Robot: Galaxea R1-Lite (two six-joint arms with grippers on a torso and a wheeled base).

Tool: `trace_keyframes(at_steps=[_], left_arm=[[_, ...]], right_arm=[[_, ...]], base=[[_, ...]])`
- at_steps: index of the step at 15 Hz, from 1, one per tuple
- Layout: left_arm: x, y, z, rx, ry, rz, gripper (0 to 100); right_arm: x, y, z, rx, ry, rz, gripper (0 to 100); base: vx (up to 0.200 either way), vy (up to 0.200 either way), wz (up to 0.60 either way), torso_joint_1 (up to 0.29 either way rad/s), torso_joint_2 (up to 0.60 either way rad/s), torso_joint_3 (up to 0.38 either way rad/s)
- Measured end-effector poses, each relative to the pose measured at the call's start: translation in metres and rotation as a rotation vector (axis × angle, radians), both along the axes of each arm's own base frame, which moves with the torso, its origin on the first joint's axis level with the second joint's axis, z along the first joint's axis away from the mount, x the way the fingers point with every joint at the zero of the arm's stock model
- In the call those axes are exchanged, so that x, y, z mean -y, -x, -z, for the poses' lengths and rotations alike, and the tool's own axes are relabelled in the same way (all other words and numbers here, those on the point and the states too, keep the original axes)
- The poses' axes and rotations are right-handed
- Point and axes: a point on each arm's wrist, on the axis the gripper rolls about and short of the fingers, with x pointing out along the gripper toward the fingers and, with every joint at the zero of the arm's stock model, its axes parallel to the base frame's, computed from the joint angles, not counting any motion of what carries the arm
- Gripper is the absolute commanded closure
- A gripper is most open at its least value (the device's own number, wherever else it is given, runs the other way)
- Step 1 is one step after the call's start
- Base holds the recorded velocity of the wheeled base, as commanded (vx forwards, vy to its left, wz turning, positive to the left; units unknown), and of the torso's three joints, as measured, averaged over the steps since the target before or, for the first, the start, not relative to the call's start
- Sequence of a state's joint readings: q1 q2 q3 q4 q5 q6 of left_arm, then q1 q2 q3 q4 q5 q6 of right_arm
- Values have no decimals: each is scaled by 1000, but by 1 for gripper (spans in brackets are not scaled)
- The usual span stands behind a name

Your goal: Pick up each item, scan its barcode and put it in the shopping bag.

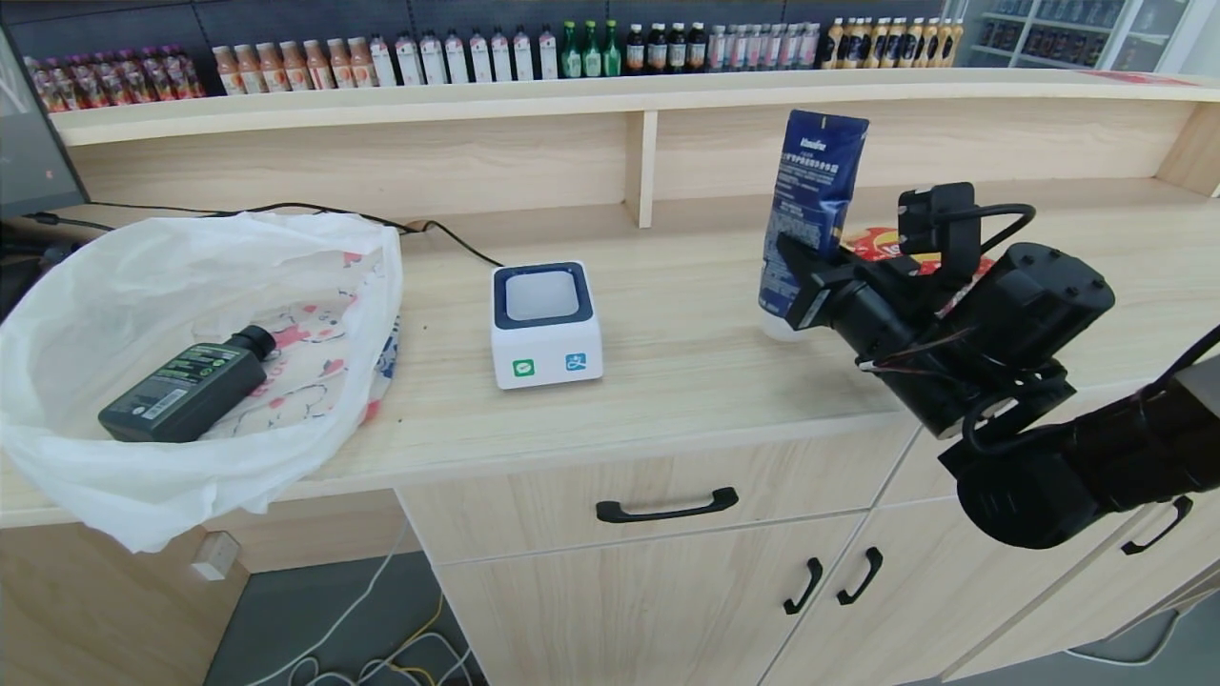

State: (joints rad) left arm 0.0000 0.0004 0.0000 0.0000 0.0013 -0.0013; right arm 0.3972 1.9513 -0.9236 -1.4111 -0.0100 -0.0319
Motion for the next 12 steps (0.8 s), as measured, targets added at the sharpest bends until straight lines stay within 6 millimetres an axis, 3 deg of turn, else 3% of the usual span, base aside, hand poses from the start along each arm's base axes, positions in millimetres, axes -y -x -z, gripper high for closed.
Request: trace_keyframes(at_steps=[12], left_arm=[[0,0,0,0,0,0,0]], right_arm=[[4,13,11,-44,18,-4,100]], base=[[0,0,0,0,0,0]])
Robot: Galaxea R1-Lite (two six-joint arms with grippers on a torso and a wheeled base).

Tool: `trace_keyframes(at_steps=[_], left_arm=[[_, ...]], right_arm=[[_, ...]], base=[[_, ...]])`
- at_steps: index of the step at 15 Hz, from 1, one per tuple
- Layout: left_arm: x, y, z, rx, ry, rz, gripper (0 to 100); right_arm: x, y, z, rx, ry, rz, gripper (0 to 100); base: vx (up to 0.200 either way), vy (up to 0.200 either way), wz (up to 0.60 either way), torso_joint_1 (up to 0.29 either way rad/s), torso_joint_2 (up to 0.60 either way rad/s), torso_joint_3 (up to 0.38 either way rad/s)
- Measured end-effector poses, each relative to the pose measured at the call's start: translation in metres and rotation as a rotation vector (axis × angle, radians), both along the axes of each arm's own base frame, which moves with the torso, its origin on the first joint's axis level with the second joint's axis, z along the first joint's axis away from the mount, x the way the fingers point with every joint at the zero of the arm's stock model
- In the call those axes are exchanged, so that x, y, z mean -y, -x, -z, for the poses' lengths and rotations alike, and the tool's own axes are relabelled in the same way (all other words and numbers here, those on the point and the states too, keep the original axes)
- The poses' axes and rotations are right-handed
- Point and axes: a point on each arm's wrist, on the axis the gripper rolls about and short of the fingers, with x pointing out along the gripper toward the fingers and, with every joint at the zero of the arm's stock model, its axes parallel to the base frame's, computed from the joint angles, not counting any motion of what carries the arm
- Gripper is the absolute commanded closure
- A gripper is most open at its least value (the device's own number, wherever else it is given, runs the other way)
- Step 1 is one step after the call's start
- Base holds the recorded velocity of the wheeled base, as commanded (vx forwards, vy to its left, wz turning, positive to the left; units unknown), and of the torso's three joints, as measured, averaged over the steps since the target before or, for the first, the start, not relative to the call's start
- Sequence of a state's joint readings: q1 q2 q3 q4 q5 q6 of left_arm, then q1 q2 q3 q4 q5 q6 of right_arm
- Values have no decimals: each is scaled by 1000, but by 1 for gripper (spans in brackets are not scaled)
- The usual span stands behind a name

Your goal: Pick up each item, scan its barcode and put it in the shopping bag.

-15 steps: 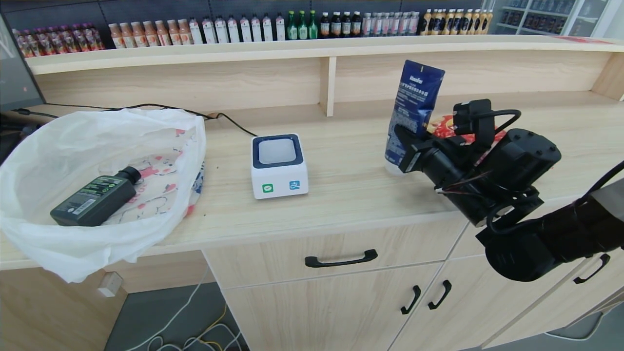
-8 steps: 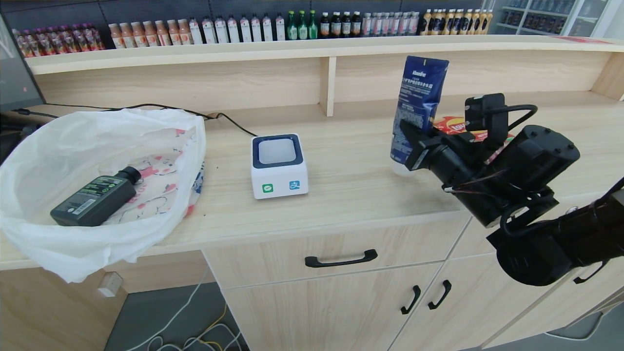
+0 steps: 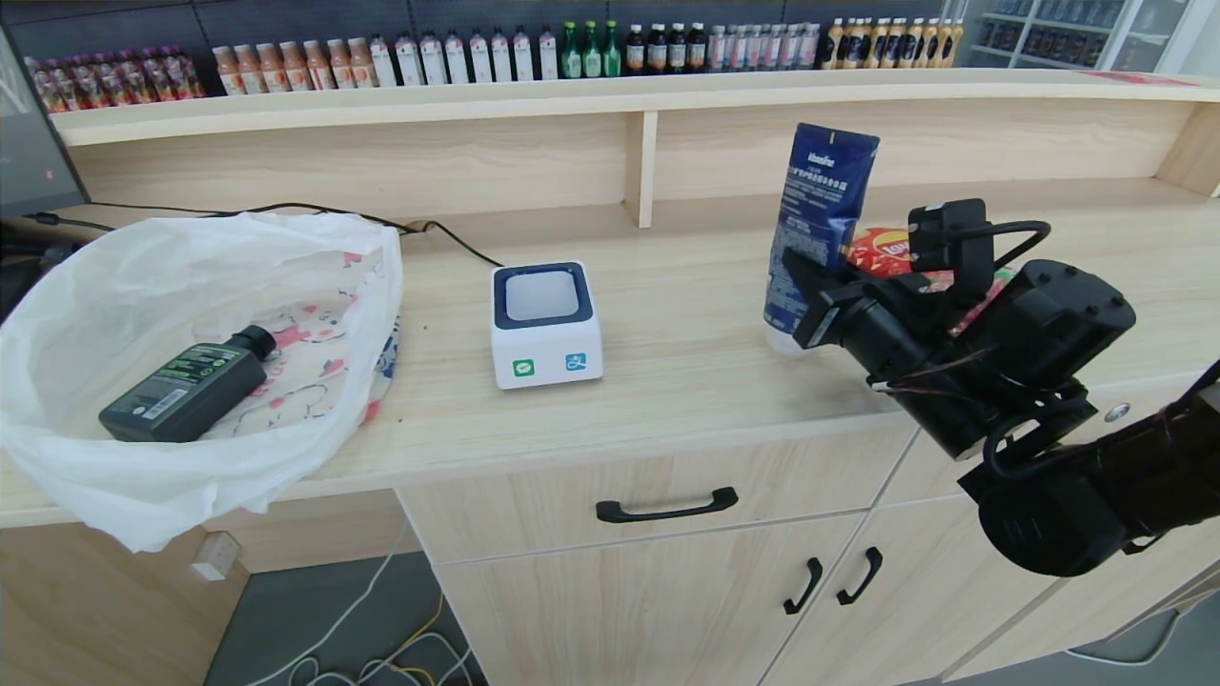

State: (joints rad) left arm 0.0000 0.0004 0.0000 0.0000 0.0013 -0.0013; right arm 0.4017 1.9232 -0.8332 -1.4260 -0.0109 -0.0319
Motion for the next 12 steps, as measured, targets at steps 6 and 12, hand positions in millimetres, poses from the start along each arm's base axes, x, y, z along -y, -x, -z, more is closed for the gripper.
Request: trace_keyframes(at_steps=[6,12], left_arm=[[0,0,0,0,0,0,0],[0,0,0,0,0,0,0]], right_arm=[[3,7,2,-15,6,0,100],[5,10,1,-18,3,-1,0]], base=[[0,0,0,0,0,0],[0,0,0,0,0,0]])
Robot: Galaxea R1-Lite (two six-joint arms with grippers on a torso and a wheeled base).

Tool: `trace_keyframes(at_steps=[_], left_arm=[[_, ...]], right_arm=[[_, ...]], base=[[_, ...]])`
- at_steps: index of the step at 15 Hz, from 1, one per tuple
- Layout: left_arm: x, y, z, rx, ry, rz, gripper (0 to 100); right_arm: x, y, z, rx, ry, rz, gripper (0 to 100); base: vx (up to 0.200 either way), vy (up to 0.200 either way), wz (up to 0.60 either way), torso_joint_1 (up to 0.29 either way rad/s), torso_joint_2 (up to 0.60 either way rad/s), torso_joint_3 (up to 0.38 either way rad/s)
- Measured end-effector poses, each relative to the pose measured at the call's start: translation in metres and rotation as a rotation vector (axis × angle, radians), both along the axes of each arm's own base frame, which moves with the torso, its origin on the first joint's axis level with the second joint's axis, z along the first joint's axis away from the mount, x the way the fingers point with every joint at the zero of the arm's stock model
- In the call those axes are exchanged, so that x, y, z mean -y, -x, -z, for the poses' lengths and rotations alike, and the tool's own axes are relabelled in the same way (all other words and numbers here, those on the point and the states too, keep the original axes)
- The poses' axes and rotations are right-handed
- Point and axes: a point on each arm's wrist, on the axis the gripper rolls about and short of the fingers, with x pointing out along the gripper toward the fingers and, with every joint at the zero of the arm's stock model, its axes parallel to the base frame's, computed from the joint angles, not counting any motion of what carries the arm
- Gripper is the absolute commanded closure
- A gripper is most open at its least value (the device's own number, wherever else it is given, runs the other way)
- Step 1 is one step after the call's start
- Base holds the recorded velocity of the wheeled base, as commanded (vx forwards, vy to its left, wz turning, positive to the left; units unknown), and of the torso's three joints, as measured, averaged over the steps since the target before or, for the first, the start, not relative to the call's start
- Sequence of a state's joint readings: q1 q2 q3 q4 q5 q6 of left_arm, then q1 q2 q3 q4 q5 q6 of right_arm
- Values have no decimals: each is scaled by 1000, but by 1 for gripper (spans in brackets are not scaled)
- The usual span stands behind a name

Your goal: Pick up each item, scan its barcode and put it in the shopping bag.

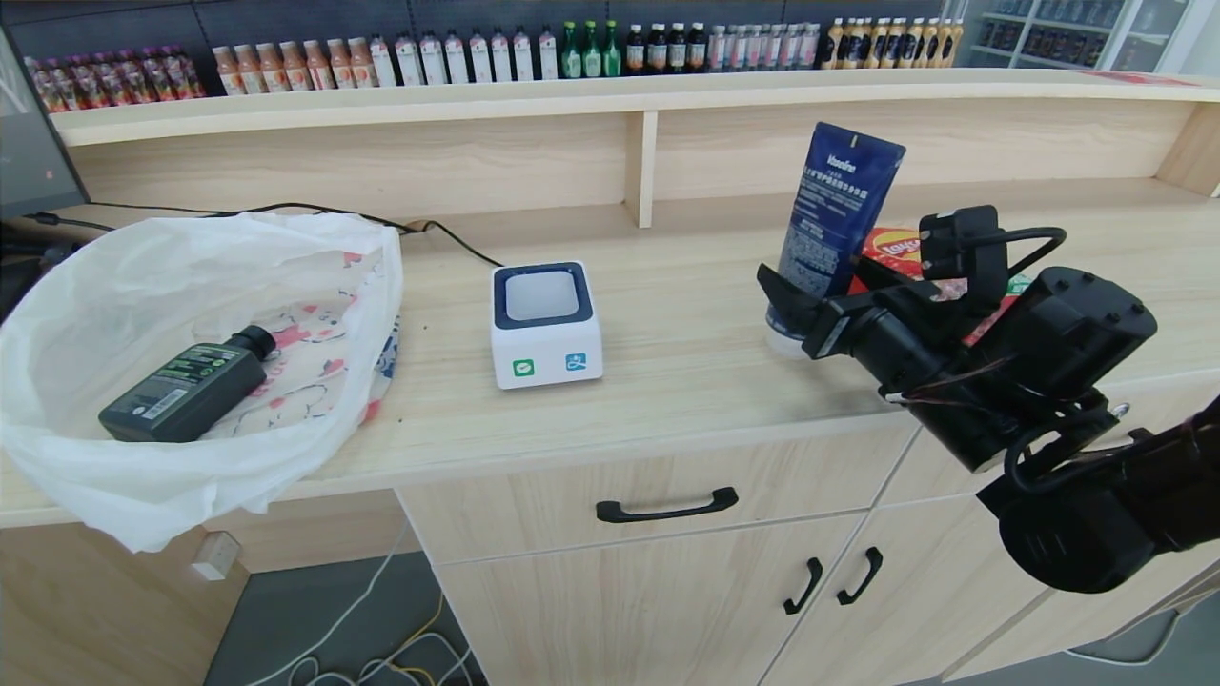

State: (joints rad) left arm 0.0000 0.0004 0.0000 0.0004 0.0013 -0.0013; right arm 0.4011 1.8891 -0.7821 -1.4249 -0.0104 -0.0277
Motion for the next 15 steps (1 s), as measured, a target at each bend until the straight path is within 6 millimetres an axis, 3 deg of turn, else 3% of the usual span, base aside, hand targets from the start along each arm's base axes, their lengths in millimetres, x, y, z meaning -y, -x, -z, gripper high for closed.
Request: trace_keyframes(at_steps=[6,15], left_arm=[[0,0,0,0,0,0,0],[0,0,0,0,0,0,0]], right_arm=[[-2,-6,-6,23,-20,-2,0],[-7,-20,8,-3,-13,-2,0]], base=[[0,0,0,0,0,0],[0,0,0,0,0,0]])
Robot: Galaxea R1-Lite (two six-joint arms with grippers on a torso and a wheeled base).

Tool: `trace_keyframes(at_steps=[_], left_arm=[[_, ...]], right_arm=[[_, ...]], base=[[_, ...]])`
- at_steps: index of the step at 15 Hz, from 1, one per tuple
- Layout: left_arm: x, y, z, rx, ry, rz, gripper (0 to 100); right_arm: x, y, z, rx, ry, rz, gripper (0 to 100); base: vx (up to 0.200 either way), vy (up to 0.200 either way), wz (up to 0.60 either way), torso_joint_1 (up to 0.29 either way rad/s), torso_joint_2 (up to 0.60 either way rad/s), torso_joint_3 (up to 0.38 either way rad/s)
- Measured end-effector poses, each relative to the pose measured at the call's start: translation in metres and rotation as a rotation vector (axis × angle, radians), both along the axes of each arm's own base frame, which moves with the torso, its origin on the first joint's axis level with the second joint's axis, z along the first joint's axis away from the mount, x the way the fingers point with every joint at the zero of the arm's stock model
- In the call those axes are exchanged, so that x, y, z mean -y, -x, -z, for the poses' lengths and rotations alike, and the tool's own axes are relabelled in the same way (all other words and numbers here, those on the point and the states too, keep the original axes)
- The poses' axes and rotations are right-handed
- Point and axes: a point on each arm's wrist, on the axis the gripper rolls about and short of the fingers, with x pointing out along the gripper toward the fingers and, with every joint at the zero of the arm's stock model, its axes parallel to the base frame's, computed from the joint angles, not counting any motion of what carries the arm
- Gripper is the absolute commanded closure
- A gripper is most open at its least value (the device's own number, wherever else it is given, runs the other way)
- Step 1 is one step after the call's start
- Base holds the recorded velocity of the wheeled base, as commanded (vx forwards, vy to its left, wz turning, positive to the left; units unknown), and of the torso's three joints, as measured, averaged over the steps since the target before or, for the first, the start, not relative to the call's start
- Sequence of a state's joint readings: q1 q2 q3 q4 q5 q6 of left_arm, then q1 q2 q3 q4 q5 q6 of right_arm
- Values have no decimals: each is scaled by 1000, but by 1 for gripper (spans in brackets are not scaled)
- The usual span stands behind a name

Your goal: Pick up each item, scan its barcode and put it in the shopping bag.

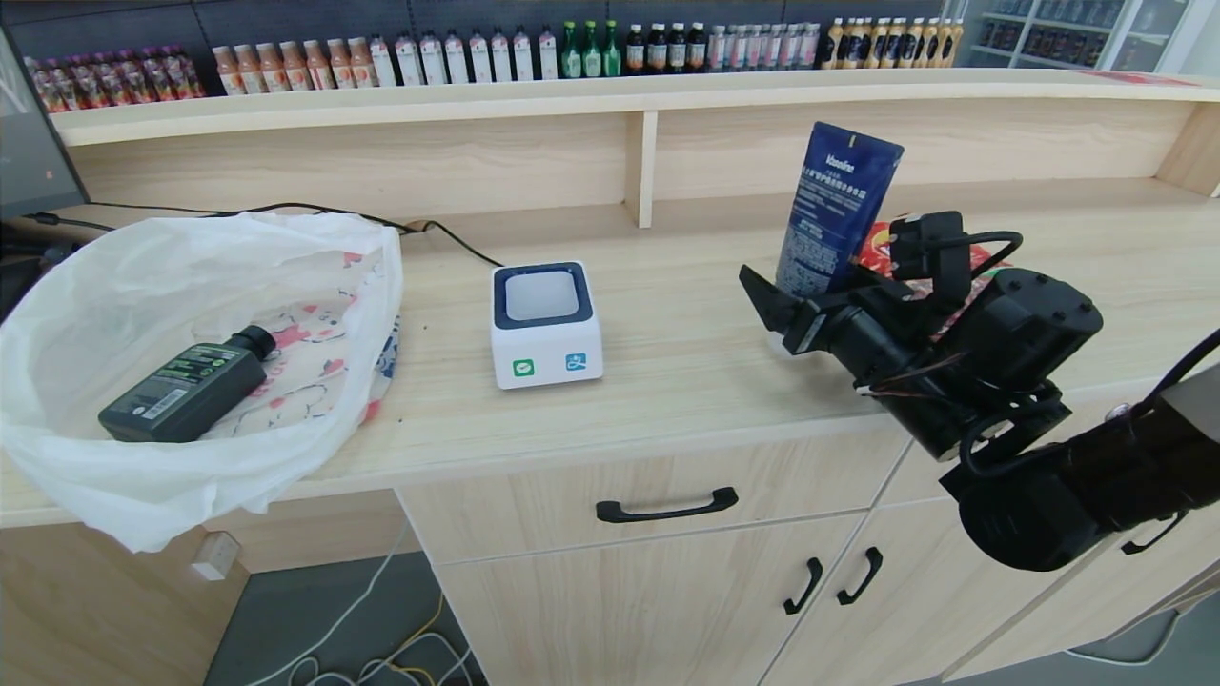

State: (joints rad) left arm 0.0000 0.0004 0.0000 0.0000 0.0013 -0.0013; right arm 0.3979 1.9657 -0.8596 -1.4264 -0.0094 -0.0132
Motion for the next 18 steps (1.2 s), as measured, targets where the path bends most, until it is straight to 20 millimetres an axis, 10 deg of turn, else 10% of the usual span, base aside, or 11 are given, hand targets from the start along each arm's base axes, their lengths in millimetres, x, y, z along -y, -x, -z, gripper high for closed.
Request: trace_keyframes(at_steps=[2,3,18], left_arm=[[0,0,0,0,0,0,0],[0,0,0,0,0,0,0],[0,0,0,0,0,0,0]], right_arm=[[-1,-1,-1,7,-4,-4,0],[-1,-2,-1,10,-8,-4,100],[5,15,-17,34,-26,-6,100]], base=[[0,0,0,0,0,0],[0,0,0,0,0,0],[0,0,0,0,0,0]])
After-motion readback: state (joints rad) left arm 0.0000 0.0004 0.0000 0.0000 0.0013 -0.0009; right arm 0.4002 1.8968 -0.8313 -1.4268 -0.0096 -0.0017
